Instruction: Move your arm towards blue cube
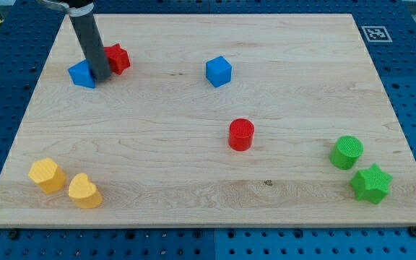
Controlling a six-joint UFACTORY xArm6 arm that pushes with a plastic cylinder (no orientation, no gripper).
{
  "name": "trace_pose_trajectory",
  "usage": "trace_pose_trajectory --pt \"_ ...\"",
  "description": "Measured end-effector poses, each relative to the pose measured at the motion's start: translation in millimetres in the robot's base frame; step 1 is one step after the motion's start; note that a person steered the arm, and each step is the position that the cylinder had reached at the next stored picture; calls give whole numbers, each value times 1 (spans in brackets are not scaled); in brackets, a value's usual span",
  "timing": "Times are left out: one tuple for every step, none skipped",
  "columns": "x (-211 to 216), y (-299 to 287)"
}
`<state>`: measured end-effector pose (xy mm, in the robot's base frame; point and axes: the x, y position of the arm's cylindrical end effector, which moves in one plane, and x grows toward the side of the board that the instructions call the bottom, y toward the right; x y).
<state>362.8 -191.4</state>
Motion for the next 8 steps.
trace_pose_trajectory --pt "0 0" --pt "0 9" --pt "0 49" --pt "8 85" --pt "46 124" --pt "56 166" --pt "57 222" --pt "58 272"
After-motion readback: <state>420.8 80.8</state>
